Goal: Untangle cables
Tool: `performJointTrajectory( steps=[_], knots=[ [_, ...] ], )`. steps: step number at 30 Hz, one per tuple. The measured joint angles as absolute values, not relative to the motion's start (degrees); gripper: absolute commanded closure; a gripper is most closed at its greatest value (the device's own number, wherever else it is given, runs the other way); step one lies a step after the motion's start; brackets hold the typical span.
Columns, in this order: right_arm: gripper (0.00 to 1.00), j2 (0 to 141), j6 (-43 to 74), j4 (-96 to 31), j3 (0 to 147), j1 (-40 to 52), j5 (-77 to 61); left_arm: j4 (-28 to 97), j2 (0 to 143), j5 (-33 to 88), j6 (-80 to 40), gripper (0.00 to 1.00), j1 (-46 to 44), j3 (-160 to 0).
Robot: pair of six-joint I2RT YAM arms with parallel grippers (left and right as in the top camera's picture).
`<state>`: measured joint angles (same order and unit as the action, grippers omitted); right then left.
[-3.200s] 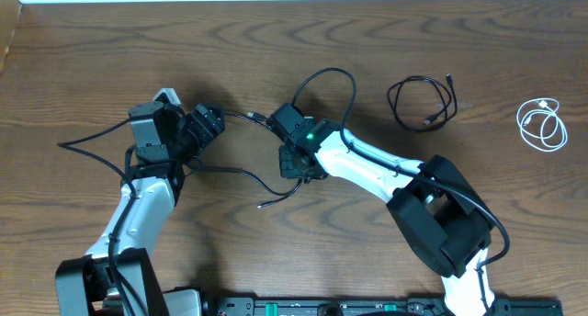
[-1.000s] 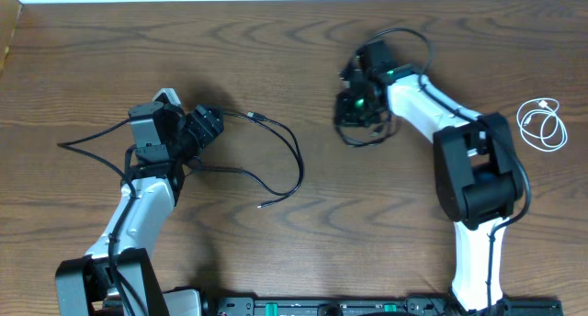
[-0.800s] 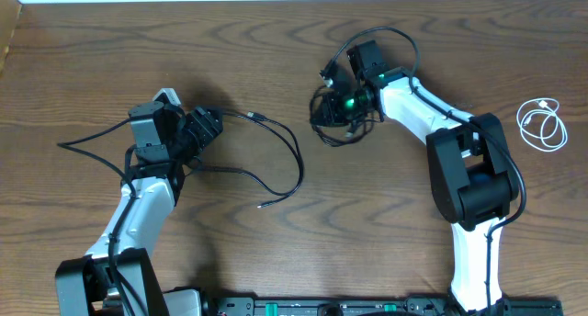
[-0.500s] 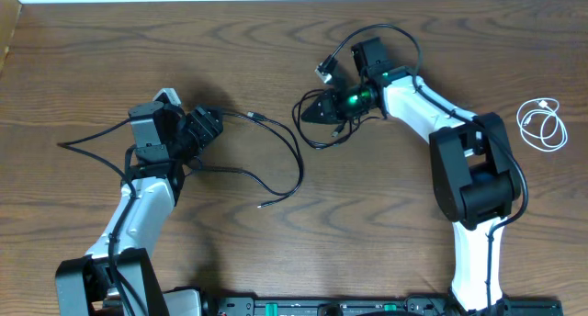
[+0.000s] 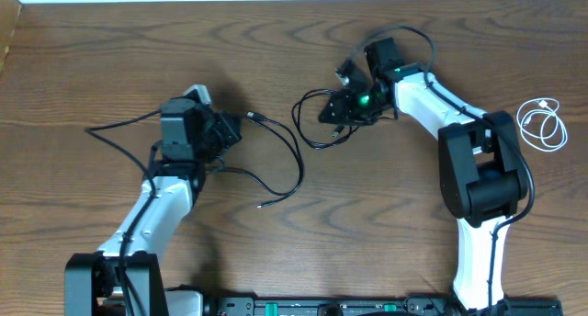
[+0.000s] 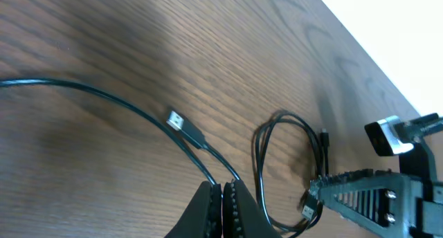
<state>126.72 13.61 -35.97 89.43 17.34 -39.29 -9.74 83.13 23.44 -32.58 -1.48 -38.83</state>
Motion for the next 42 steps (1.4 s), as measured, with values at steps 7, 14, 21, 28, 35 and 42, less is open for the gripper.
performJointTrajectory(
  steps=[7, 14, 21, 28, 35, 42],
  knots=[
    [0.51, 126.69, 14.96, -37.28, 89.89, 17.08, -31.92, -9.80, 83.13, 19.07, -31.53, 0.83, -6.85, -38.83],
    [0.53, 126.69, 13.15, -36.64, 92.51, 17.17, -37.30, -10.50, 83.13, 17.85, -26.89, 0.83, -8.36, -38.83],
    [0.55, 126.69, 12.84, -35.00, 94.48, 17.43, -38.61, -11.40, 83.13, 17.41, -23.09, 0.83, -8.36, -38.83],
    [0.57, 126.69, 13.19, -30.83, 94.48, 23.40, -31.68, -9.32, 83.15, 7.18, -22.20, 0.83, -8.43, -38.83],
    [0.57, 126.69, 13.19, -29.21, 94.48, 29.91, -23.18, -9.08, 83.15, -0.45, -22.20, 0.83, -8.40, -38.83],
    [0.57, 126.69, 13.17, -28.82, 94.48, 33.50, -11.16, -9.10, 83.15, -1.89, -22.20, 0.83, -8.40, -38.83]
  ],
)
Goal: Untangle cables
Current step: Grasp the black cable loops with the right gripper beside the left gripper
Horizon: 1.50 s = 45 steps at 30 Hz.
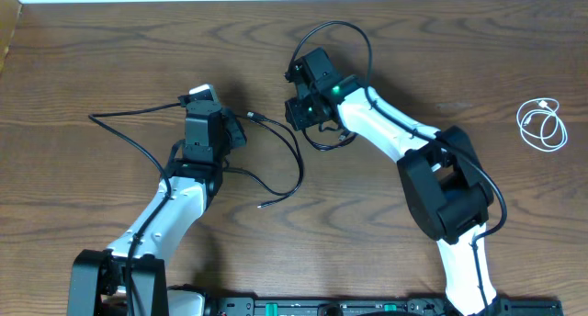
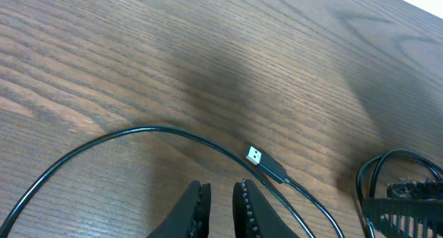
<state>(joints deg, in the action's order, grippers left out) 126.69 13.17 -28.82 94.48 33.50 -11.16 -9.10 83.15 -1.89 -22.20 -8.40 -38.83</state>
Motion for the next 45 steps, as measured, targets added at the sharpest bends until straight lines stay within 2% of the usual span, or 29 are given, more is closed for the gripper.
performJointTrajectory(
  steps=[7, 14, 18, 19, 22, 33, 37, 43, 45],
  knots=[
    [0.58, 126.78, 13.19, -27.00, 94.48, 34.44, -6.85, -9.08, 83.15, -1.91, -22.20, 0.83, -8.43, -38.83],
    [0.64, 129.14, 14.92, -25.30, 94.48, 34.83, -6.17, -9.10, 83.15, -1.91, -22.20, 0.83, -8.40, -38.83],
    [0.79, 130.85, 15.66, -23.73, 95.02, 35.09, -7.84, -9.13, 83.15, -1.91, -22.20, 0.83, -8.43, -38.83],
    [0.87, 131.00, 15.88, -23.55, 95.13, 35.11, -8.25, -9.10, 83.13, -1.91, -22.20, 0.83, -8.40, -38.83],
    [0.99, 131.26, 16.10, -23.81, 95.22, 35.09, -8.32, -9.13, 83.13, -1.91, -22.20, 0.83, -8.43, -38.83],
    [0.98, 131.31, 16.43, -26.02, 95.70, 34.61, -8.40, -9.19, 83.15, -1.91, -22.20, 0.83, -8.40, -38.83],
    [0.85, 131.28, 17.04, -29.34, 96.44, 33.45, -9.52, -9.21, 83.13, -1.91, -22.17, 0.83, -8.43, -38.83],
    [0.92, 131.07, 17.39, -33.41, 96.97, 31.38, -13.15, -9.21, 83.15, -1.91, -22.20, 0.83, -8.43, -38.83],
    [0.89, 131.07, 17.43, -34.11, 96.99, 30.92, -14.26, -9.21, 83.15, -1.91, -22.20, 0.83, -8.40, -38.83]
  ],
)
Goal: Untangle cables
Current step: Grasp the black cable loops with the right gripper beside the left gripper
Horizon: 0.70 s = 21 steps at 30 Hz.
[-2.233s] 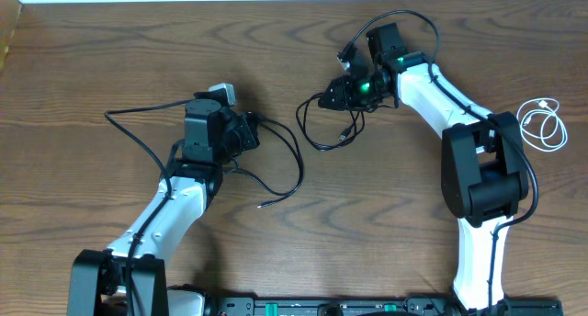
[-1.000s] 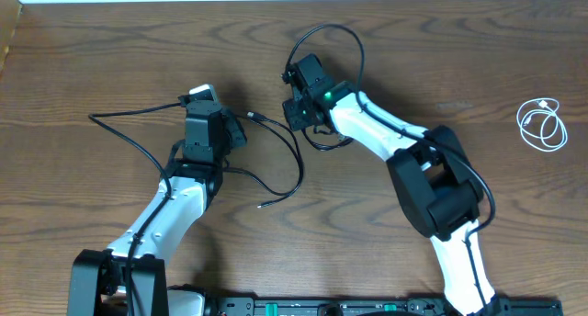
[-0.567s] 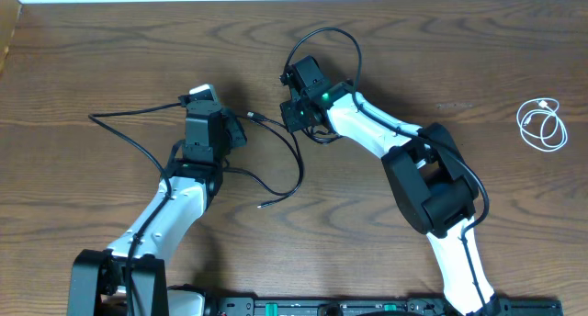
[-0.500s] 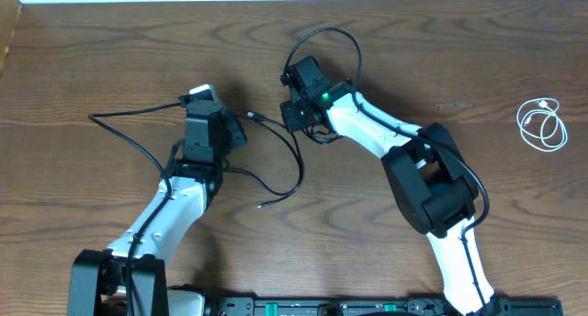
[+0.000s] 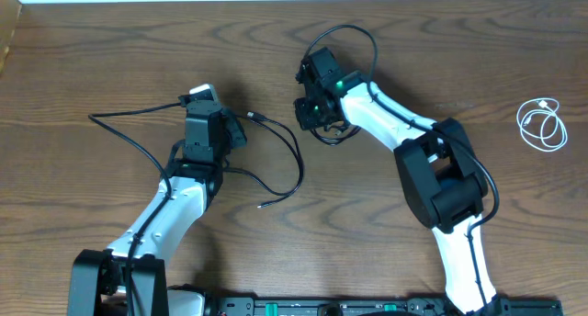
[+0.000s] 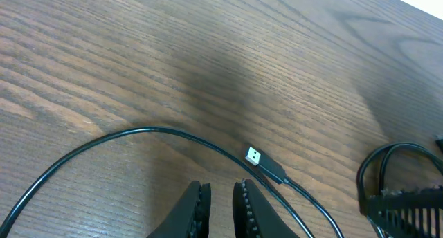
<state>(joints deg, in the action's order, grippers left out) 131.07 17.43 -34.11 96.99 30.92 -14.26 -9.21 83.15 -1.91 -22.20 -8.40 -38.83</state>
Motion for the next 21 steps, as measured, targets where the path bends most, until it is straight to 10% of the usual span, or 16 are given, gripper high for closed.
performJointTrajectory(
  steps=[10, 21],
  knots=[
    [0.77, 130.98, 14.81, -34.87, 97.06, 30.63, -16.45, -9.23, 83.15, -1.91, -22.20, 0.83, -8.43, -38.83],
    [0.96, 130.43, 13.52, -35.05, 97.06, 35.79, -0.19, -9.21, 83.13, -1.91, -22.20, 0.83, -8.43, -38.83]
  ],
)
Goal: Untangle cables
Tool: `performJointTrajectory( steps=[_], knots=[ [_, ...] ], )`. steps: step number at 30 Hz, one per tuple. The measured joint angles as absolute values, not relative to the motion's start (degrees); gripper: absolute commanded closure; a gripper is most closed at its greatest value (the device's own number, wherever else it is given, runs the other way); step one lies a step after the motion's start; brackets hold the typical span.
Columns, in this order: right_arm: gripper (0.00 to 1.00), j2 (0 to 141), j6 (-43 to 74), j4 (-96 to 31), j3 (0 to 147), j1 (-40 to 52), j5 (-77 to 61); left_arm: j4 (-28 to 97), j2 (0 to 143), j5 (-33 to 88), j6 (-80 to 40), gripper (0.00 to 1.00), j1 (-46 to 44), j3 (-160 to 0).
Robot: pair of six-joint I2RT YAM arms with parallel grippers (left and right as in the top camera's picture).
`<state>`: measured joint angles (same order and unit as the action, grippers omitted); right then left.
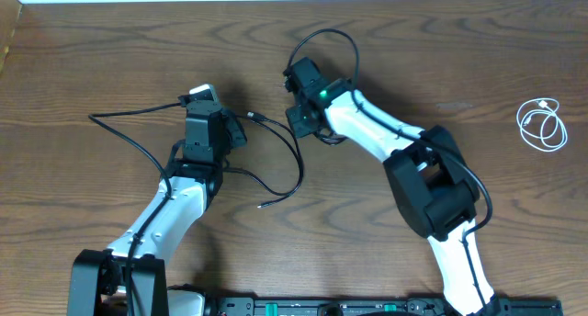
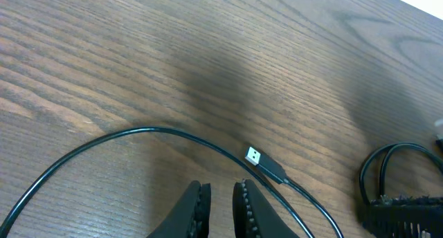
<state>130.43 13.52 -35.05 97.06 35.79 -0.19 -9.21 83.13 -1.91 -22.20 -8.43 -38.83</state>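
A long black cable [image 1: 138, 146] trails from the far left past my left arm. Its USB plug [image 2: 255, 156] lies on the wood just beyond my left gripper [image 2: 221, 191], which is slightly open with nothing between its fingers. In the overhead view the left gripper [image 1: 233, 132] sits beside that plug [image 1: 257, 118]. A small black cable coil [image 1: 323, 137] lies right of the plug. My right gripper [image 1: 299, 116] is down on the coil's left part; its jaws are hidden. Its ribbed finger [image 2: 408, 207] shows by the coil's loop [image 2: 374, 172].
A coiled white cable [image 1: 542, 123] lies at the far right of the wooden table [image 1: 441, 40]. The long black cable's other end [image 1: 262, 203] rests in front of the left arm. The right arm's own wire [image 1: 322, 36] loops above its wrist.
My right gripper has shifted a little to the left over the black coil, and the coil's loop has moved slightly. The left gripper and the USB plug have not moved.
At first my left gripper was shut with the long cable running into it, and the right gripper was over the coil's right side. Then the left gripper stood open behind the plug, and the right gripper was over the coil's left part, where both remain.
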Motion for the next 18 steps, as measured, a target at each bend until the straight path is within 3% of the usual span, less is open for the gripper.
performJointTrajectory(
  steps=[5, 10, 18],
  knots=[
    [0.99, 130.52, 13.02, -34.89, 97.01, 38.46, 8.25, -9.23, 83.13, -1.91, -22.20, 0.83, -8.43, -38.83],
    [0.99, 130.56, 12.97, -35.62, 97.38, 37.82, 6.39, -9.32, 83.15, -1.91, -22.20, 0.83, -8.43, -38.83],
    [0.99, 130.65, 11.49, -37.80, 99.57, 28.18, -17.76, -9.41, 83.15, -1.91, -22.17, 0.83, -8.43, -38.83]
  ],
)
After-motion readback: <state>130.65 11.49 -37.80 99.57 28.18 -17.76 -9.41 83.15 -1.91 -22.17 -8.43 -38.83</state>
